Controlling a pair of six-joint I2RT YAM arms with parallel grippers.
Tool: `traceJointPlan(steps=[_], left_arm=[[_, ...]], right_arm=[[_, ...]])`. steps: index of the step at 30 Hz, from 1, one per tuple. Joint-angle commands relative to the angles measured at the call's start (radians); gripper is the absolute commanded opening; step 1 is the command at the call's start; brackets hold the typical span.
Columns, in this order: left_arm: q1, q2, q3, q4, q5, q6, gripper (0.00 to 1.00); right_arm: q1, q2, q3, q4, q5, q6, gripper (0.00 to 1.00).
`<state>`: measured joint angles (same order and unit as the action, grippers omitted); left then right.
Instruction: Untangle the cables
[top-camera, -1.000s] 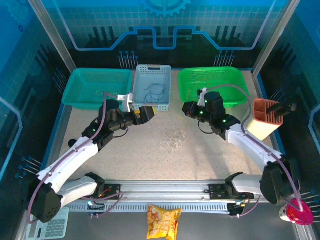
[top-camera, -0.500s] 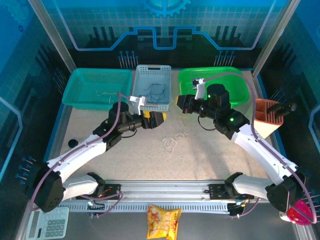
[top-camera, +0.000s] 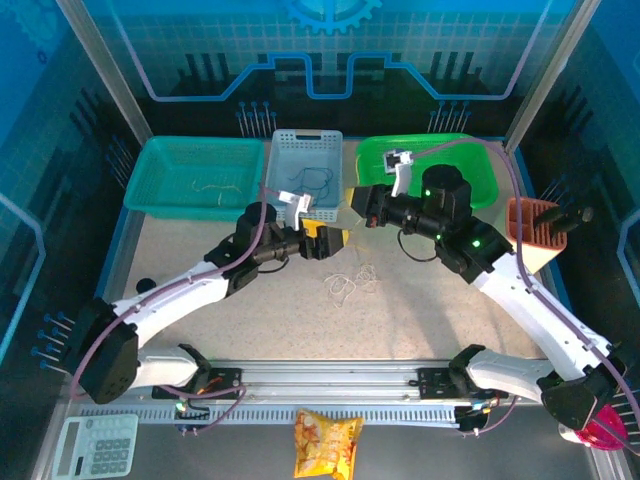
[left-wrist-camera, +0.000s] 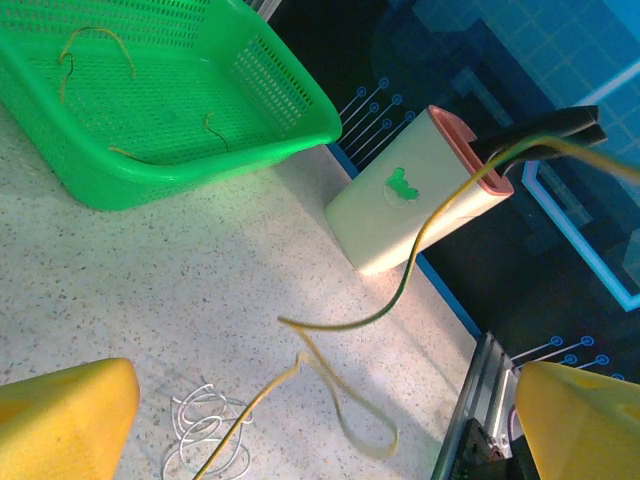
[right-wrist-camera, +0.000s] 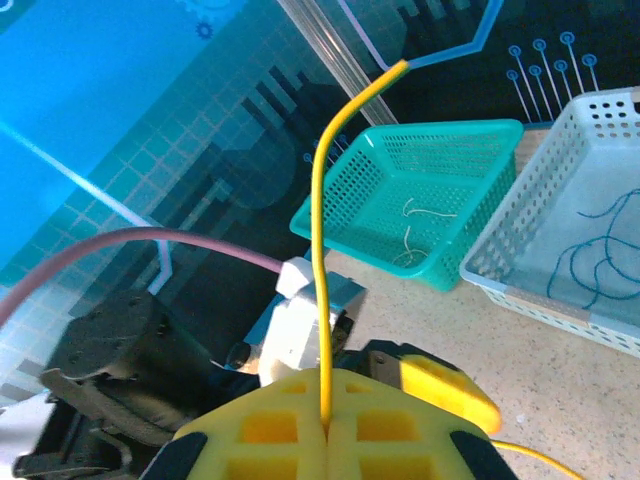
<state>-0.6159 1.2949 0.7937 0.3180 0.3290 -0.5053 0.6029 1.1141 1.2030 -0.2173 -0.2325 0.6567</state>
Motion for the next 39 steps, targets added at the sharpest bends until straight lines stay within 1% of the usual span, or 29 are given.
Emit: traceJointPlan(steps=[1,7,13,19,26,33,39], left_arm=[[-0.019,0.036,0.036,0.036,-0.019,0.044,0.97],[-0.03,0.089,0.049,0.041,-0.027,0.063,0.98],[-0.031,0.109,0.007,0.057,-0.014,0.069,0.98],[-0.031,0.126,-0.056,0.125,0.044,0.027,0.98],[-0.031,0.169,-0.075,0.192,0.106,-0.022,0.97],[-0.03,0.132,-0.092,0.206,0.12,-0.031,0.99],[-0.027,0.04,-0.136,0.196,0.115,-0.032,0.99]], right_arm=[[0.021,-0.017,0.045,-0.01,-0.014,-0.011,0.0],[0.029,-0.02,0.078,-0.021,-0.01,-0.014,0.0],[0.028,-0.026,0.105,-0.031,0.007,-0.023,0.0],[0.028,-0.023,0.12,-0.033,0.007,-0.026,0.0],[0.029,-0.023,0.133,-0.048,0.018,-0.039,0.0],[0.025,-0.033,0.135,-0.07,0.038,-0.058,0.0],[0.013,-0.039,0.133,-0.079,0.048,-0.069,0.0]])
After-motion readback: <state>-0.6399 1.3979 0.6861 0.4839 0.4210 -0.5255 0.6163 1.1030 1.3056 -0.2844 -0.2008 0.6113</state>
